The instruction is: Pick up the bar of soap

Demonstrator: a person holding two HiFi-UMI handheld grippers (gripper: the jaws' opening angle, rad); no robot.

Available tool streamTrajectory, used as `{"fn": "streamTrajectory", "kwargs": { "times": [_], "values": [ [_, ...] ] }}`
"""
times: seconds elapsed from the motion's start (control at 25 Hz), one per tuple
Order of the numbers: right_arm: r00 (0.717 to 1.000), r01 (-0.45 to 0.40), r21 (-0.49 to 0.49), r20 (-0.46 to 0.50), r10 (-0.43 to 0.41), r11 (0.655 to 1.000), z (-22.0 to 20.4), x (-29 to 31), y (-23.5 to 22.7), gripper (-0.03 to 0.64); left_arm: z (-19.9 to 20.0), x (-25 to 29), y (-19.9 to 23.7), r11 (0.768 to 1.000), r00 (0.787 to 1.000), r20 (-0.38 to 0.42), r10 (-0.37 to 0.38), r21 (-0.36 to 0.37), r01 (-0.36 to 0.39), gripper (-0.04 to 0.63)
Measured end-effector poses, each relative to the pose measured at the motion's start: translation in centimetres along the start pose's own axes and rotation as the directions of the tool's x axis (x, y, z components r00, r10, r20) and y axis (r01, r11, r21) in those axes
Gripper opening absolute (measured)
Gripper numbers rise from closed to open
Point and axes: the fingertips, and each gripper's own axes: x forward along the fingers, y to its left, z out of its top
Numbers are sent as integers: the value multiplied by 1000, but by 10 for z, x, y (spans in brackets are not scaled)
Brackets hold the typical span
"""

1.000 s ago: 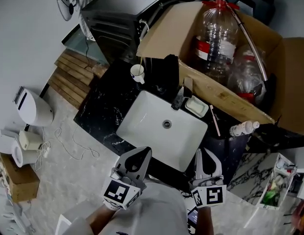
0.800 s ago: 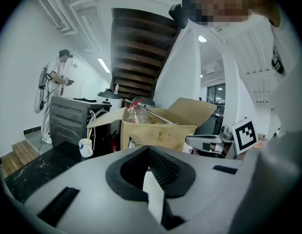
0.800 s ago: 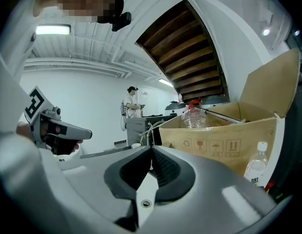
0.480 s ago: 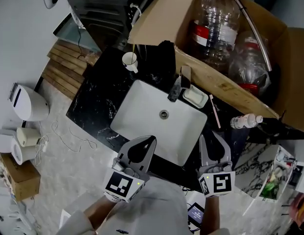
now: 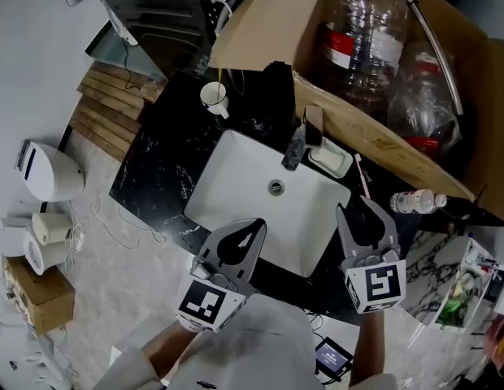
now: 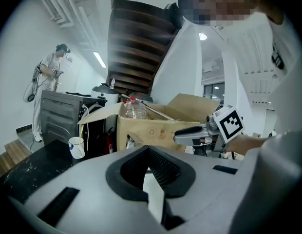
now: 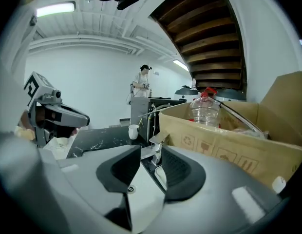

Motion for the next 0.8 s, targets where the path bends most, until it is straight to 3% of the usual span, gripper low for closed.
{"fn": "streamTrajectory", "kwargs": {
  "times": [0.16,0.8],
  "values": [
    [996,-24,-62,-93,18,998,2,19,-7,150,-1,9,4,1000,1000,-15,-13,5,13,6],
    [965,-110,-154,-253,68,982,-39,81,-25,150,-6,46,22,999,998,-43,-41,-23,40,6]
  ]
}}
